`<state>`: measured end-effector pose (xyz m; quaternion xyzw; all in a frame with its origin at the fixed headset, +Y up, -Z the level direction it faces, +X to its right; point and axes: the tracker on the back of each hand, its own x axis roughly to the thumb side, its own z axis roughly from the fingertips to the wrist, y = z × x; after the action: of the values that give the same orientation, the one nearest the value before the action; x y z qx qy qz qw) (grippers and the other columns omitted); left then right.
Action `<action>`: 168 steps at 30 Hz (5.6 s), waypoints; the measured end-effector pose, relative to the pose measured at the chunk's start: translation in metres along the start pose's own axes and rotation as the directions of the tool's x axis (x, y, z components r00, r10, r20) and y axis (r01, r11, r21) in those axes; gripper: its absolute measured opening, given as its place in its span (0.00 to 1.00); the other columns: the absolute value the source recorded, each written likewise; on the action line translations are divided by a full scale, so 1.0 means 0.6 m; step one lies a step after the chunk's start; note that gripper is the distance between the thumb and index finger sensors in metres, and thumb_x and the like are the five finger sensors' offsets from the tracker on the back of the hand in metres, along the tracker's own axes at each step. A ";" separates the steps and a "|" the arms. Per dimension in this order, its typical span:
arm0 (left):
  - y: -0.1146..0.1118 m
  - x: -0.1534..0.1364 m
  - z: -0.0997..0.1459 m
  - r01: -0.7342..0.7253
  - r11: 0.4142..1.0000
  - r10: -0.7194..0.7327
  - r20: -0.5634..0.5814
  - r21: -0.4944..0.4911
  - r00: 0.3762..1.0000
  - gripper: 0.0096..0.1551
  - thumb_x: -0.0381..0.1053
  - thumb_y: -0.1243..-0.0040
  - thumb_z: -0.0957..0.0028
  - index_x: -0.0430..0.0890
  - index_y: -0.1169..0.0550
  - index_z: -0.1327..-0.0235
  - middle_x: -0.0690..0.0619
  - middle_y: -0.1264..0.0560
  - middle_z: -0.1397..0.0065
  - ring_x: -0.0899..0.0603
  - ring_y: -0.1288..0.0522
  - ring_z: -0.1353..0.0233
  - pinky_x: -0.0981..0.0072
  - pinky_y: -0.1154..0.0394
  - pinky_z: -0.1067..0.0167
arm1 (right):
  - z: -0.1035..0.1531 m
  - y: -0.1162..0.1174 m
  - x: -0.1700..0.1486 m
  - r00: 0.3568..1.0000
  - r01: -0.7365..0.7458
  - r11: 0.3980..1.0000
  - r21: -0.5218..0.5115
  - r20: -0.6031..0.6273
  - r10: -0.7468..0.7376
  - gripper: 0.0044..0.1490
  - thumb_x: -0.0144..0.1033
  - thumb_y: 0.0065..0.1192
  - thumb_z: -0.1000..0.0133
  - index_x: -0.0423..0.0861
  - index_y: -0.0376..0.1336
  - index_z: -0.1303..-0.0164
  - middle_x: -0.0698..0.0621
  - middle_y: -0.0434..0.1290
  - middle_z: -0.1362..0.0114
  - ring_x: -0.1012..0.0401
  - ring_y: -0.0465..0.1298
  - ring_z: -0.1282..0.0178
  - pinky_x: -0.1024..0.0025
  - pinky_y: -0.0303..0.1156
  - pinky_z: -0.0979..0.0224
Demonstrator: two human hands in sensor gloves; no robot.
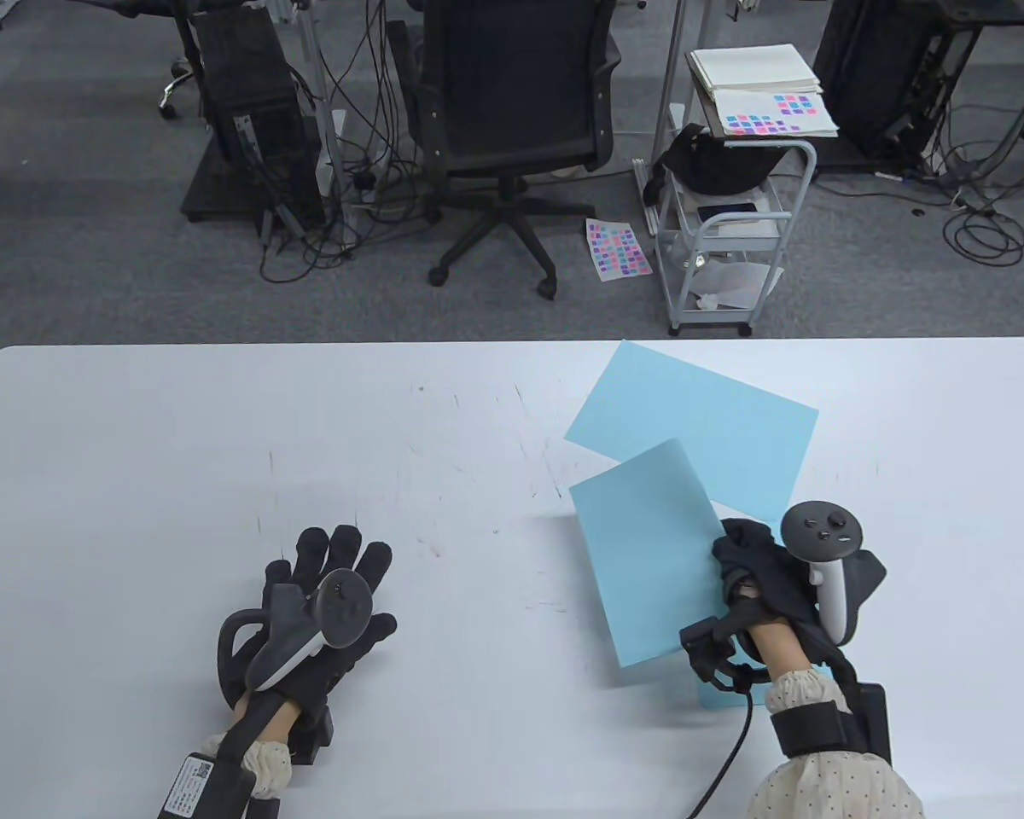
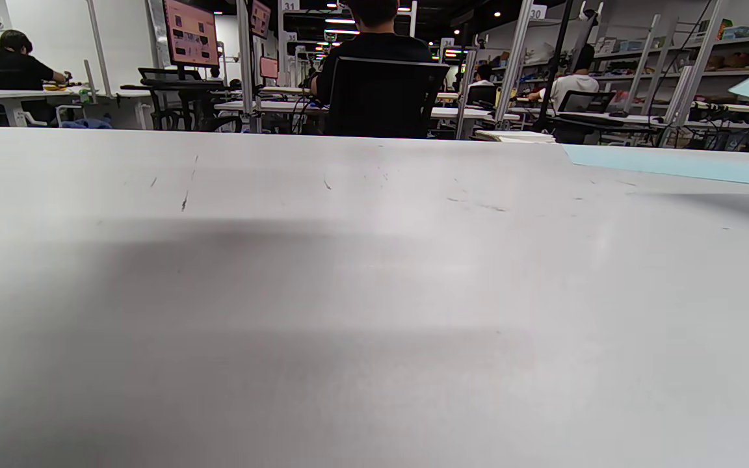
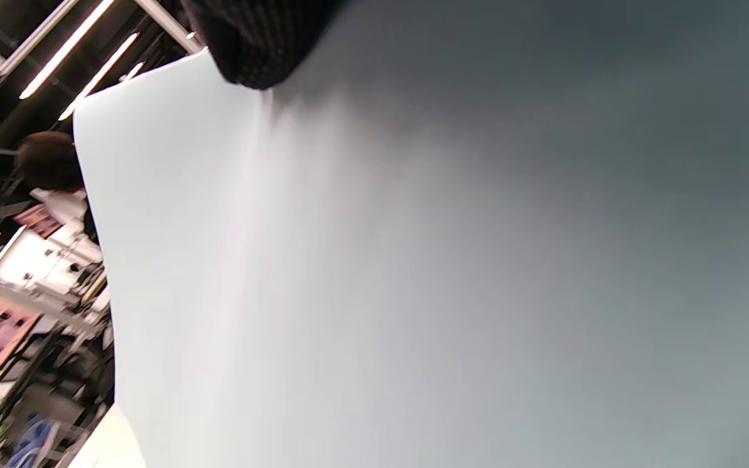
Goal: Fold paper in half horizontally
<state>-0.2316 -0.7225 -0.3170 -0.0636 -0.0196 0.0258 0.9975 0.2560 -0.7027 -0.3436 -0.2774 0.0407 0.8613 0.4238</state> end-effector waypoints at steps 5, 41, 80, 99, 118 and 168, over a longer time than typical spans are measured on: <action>0.000 0.001 0.001 0.003 1.000 -0.003 -0.003 -0.006 1.000 0.47 0.71 0.50 0.63 0.75 0.51 0.27 0.66 0.59 0.14 0.46 0.61 0.12 0.40 0.53 0.15 | -0.008 -0.040 -0.049 0.996 -0.011 0.999 -0.051 -0.092 0.006 0.26 0.32 0.59 0.47 0.46 0.64 0.37 0.52 0.78 0.45 0.49 0.70 0.29 0.40 0.56 0.22; -0.007 -0.001 -0.003 0.017 0.999 -0.017 0.004 -0.029 1.000 0.48 0.71 0.50 0.64 0.75 0.52 0.27 0.66 0.60 0.14 0.46 0.61 0.12 0.39 0.53 0.15 | -0.022 0.020 0.042 0.908 -0.420 0.899 -0.122 -0.062 0.415 0.48 0.53 0.61 0.49 0.52 0.48 0.20 0.48 0.53 0.15 0.41 0.47 0.16 0.34 0.44 0.20; -0.019 -0.012 -0.013 0.013 0.997 -0.016 -0.033 -0.079 0.999 0.48 0.71 0.51 0.64 0.75 0.52 0.27 0.66 0.59 0.14 0.46 0.61 0.12 0.39 0.53 0.15 | -0.307 0.173 0.106 0.648 -0.700 0.705 0.111 -0.316 0.693 0.44 0.59 0.52 0.49 0.55 0.44 0.26 0.51 0.48 0.21 0.45 0.39 0.15 0.34 0.34 0.19; -0.018 -0.010 -0.012 0.026 0.996 -0.028 -0.025 -0.081 0.999 0.48 0.71 0.49 0.64 0.75 0.51 0.27 0.65 0.59 0.14 0.46 0.61 0.12 0.39 0.53 0.16 | -0.273 0.203 0.134 0.707 -0.687 0.723 0.076 -0.162 0.689 0.41 0.43 0.58 0.46 0.61 0.48 0.22 0.56 0.47 0.12 0.45 0.42 0.14 0.35 0.36 0.20; -0.018 -0.005 -0.012 0.023 0.996 -0.024 -0.009 -0.085 1.000 0.48 0.71 0.49 0.64 0.75 0.51 0.27 0.65 0.59 0.14 0.46 0.61 0.12 0.39 0.53 0.15 | -0.190 0.302 0.176 0.716 -0.696 0.687 0.210 0.279 0.640 0.39 0.31 0.57 0.45 0.67 0.49 0.26 0.67 0.42 0.13 0.52 0.36 0.14 0.36 0.35 0.20; -0.028 0.013 -0.007 0.056 0.995 -0.054 0.024 -0.088 0.998 0.48 0.71 0.50 0.64 0.75 0.51 0.27 0.66 0.59 0.14 0.46 0.61 0.12 0.40 0.52 0.15 | 0.082 0.249 0.042 0.587 -0.725 0.655 0.213 0.688 0.427 0.39 0.44 0.58 0.46 0.62 0.51 0.23 0.62 0.45 0.12 0.51 0.36 0.13 0.36 0.34 0.20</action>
<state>-0.2226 -0.7394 -0.3190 -0.1070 -0.0330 -0.0020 0.9937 0.1094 -0.7650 -0.3401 0.1426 0.2089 0.9552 0.1535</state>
